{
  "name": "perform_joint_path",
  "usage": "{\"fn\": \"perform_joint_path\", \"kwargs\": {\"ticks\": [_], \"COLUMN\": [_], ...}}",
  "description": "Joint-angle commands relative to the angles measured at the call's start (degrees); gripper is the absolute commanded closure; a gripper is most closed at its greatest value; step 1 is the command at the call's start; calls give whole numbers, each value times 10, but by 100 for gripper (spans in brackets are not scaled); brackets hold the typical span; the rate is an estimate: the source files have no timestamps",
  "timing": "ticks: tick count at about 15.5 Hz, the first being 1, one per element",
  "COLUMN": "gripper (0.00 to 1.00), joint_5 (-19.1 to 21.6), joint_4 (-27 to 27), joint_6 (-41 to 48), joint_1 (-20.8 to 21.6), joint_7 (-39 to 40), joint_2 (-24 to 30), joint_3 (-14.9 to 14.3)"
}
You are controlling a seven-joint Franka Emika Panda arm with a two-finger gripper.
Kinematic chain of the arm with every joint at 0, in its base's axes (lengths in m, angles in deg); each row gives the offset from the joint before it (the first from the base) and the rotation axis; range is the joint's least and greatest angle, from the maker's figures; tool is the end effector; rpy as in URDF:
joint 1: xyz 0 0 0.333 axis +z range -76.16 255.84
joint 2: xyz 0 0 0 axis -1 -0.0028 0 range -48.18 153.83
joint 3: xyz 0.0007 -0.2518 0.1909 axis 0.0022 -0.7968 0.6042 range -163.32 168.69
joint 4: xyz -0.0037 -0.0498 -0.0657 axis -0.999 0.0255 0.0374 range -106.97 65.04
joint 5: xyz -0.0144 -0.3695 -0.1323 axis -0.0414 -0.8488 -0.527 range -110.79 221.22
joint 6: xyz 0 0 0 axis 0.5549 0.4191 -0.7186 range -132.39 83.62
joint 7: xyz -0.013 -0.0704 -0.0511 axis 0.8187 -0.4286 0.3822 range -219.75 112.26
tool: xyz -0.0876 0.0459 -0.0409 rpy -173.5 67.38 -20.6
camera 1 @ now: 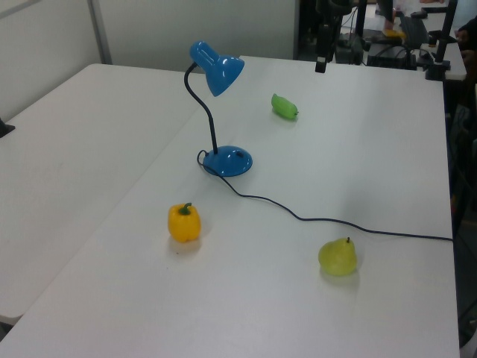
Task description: Turn on desk lamp
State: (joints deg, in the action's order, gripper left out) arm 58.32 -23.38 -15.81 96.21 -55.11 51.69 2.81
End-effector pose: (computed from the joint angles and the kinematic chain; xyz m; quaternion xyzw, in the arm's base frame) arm 0.5696 0.0699 0.6068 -0.9979 -0.0419 -0.0406 0.0298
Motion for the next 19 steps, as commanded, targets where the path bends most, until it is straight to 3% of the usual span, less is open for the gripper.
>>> {"fn": "perform_joint_path", "kwargs": {"ticks": [1,4,8,10,19], "gripper": [45,73,83,97,100], "joint_5": [-2,-2,3,6,4], "joint_4": [-7,-8,-8,-9,-37], "joint_6": [-11,-10,-8,-9,-11], "joint_1": [1,1,1,0,0], "joint_7": [15,24,50,52,65], "joint_2": [1,1,1,1,-2], "joint_3": [-2,-2,-2,-2,-5]}}
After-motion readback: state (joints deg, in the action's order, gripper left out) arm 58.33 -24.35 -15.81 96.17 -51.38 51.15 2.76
